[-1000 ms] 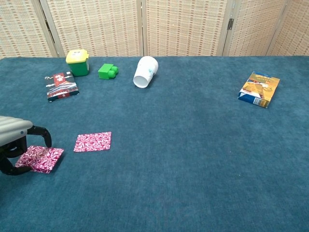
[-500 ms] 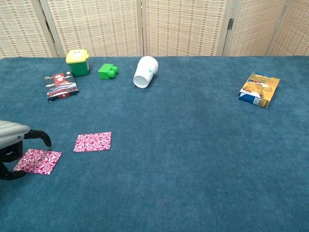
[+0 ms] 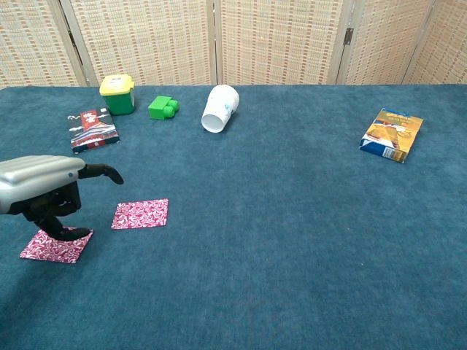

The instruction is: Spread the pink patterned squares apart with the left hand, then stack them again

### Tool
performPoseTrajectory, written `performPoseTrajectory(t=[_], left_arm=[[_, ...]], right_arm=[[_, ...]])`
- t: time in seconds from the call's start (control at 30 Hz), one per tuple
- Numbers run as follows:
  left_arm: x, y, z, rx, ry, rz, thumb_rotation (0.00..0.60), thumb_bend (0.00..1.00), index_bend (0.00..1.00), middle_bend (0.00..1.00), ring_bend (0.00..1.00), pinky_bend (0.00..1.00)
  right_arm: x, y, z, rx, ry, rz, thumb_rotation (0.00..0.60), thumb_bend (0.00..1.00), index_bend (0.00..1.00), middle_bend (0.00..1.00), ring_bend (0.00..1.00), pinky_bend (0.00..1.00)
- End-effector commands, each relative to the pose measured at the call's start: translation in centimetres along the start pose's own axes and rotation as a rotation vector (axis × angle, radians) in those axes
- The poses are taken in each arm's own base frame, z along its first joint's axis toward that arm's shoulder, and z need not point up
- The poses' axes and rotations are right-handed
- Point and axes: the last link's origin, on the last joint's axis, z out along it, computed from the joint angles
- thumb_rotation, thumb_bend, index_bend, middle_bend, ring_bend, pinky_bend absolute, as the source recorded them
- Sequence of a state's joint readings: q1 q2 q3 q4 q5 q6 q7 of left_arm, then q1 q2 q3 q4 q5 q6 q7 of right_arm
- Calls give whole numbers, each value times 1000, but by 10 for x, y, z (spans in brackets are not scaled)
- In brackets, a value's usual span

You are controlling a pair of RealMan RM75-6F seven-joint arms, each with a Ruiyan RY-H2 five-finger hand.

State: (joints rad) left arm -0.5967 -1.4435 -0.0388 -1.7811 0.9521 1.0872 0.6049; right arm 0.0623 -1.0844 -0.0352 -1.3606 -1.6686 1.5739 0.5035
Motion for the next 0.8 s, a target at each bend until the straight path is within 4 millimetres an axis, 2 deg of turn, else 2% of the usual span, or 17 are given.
performPoseTrajectory(t=[0.03,0.3,0.8], left_arm=[[0,12,14,-6,-10,-7,600,337,217,987,956,1000],[-2,21,34,44,-24,-2,600,338,241,988,961,1000],[-11,29,46,70,-37,15,600,338,241,988,961,1000]], right_arm=[[1,2,-2,-7,3,0,600,276,111,188,117,165],[1,4,-4,-12,6,3,600,276,111,188,117,165],[2,6,-6,-18,8,6,600,276,111,188,117,165]])
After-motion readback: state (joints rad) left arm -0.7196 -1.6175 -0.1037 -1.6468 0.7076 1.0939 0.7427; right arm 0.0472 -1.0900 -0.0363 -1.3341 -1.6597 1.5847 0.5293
